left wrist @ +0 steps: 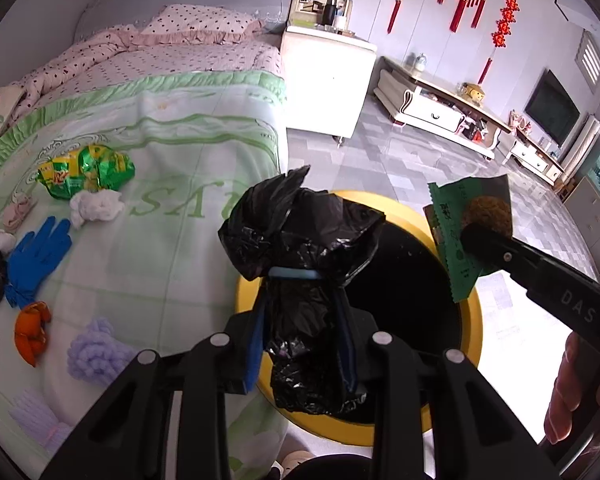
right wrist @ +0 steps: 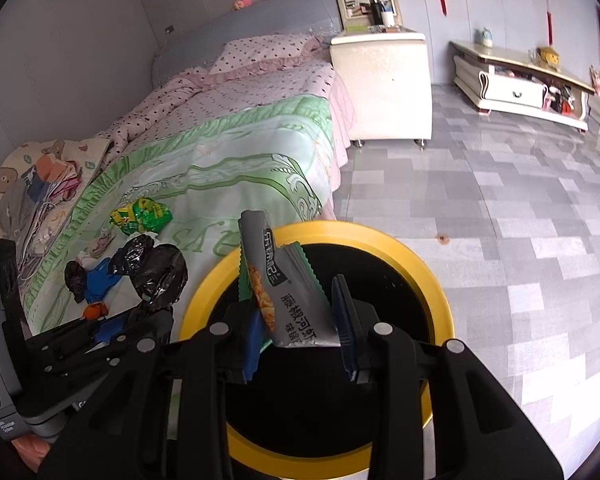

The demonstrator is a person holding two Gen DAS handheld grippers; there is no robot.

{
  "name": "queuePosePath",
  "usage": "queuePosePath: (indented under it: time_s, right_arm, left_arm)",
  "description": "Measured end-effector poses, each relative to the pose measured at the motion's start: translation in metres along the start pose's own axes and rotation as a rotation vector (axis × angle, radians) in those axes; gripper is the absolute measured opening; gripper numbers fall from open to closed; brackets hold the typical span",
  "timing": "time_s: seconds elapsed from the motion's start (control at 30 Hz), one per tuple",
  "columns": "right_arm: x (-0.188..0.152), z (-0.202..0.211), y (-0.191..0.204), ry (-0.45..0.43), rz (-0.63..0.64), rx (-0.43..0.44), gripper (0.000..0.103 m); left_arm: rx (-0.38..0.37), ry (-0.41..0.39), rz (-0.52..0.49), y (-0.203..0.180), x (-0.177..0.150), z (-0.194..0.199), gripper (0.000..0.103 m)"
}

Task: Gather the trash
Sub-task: 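Open both tools to drop the black bag and green packet into the bin, then grasp the second black bag with the left tool while the right tool grasps the lavender sponge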

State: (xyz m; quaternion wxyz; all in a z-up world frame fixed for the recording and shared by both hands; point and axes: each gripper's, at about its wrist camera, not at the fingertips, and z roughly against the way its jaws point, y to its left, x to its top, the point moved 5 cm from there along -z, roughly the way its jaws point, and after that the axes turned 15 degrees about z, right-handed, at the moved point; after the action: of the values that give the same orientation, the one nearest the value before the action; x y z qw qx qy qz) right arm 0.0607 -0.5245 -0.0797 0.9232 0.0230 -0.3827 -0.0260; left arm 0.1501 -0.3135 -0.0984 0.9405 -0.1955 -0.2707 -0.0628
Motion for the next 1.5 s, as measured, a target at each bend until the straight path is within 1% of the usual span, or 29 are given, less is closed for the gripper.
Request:
queuePosePath:
  time_s: [0.2, 0.23, 0.27, 0.37, 0.4, 0.43, 0.53, 0.57, 0.7, 0.8, 0.83, 0.97, 1.03, 1.2, 1.27, 1.5]
  right_arm:
    - [-0.011, -0.010, -0.007, 0.023, -0.034, -0.011, 0.033]
    - [-0.012, -0.010, -0.008, 0.023, -0.040, -0.011, 0.036]
    - [-0.012, -0.011, -0.010, 0.023, -0.044, -0.015, 0.036]
    - [-0.012, -0.009, -0.010, 0.021, -0.053, -0.028, 0.037]
    - [-0.012, -0.009, -0.012, 0.020, -0.059, -0.035, 0.038]
    - [-0.012, -0.008, -0.014, 0.019, -0.066, -0.040, 0.041]
    - [-0.013, -0.007, -0.016, 0.020, -0.079, -0.047, 0.047]
    - [-0.013, -0.006, -0.016, 0.021, -0.080, -0.051, 0.048]
    - [-0.012, -0.004, -0.016, 0.020, -0.090, -0.060, 0.048]
    - [-0.012, 0.001, -0.013, 0.010, -0.085, -0.058, 0.049]
    - [-0.011, 0.003, -0.010, 0.004, -0.079, -0.055, 0.050]
    - [-0.005, 0.013, 0.003, -0.026, -0.045, -0.047, 0.054]
    - [-0.001, 0.017, 0.012, -0.040, -0.025, -0.040, 0.056]
    - [0.012, 0.025, 0.036, -0.066, 0.016, -0.020, 0.059]
    - [0.017, 0.027, 0.048, -0.078, 0.031, -0.002, 0.062]
    - [0.032, 0.030, 0.090, -0.090, 0.087, 0.044, 0.063]
  left_arm:
    - [-0.006, 0.019, -0.025, -0.005, -0.007, -0.006, 0.029]
    - [-0.009, 0.021, -0.025, -0.003, -0.006, -0.008, 0.031]
    - [-0.010, 0.020, -0.026, -0.002, -0.005, -0.009, 0.033]
    - [-0.017, 0.016, -0.029, -0.002, -0.006, -0.007, 0.043]
    - [-0.018, 0.012, -0.027, -0.001, -0.006, -0.006, 0.051]
    - [-0.020, 0.005, -0.021, 0.000, -0.005, -0.004, 0.056]
    - [-0.027, -0.002, -0.014, 0.003, -0.005, 0.000, 0.063]
    - [-0.024, -0.007, -0.011, 0.005, -0.004, 0.001, 0.064]
    - [-0.020, -0.021, 0.005, 0.014, 0.000, 0.007, 0.072]
    - [-0.009, -0.041, 0.015, 0.021, 0.006, 0.014, 0.074]
    - [-0.004, -0.050, 0.023, 0.025, 0.009, 0.017, 0.076]
    - [0.016, -0.093, 0.038, 0.042, 0.021, 0.031, 0.078]
    - [0.027, -0.115, 0.050, 0.053, 0.027, 0.038, 0.082]
    - [0.058, -0.159, 0.083, 0.081, 0.040, 0.056, 0.084]
    - [0.077, -0.178, 0.098, 0.095, 0.047, 0.065, 0.085]
    - [0.127, -0.245, 0.144, 0.139, 0.062, 0.092, 0.091]
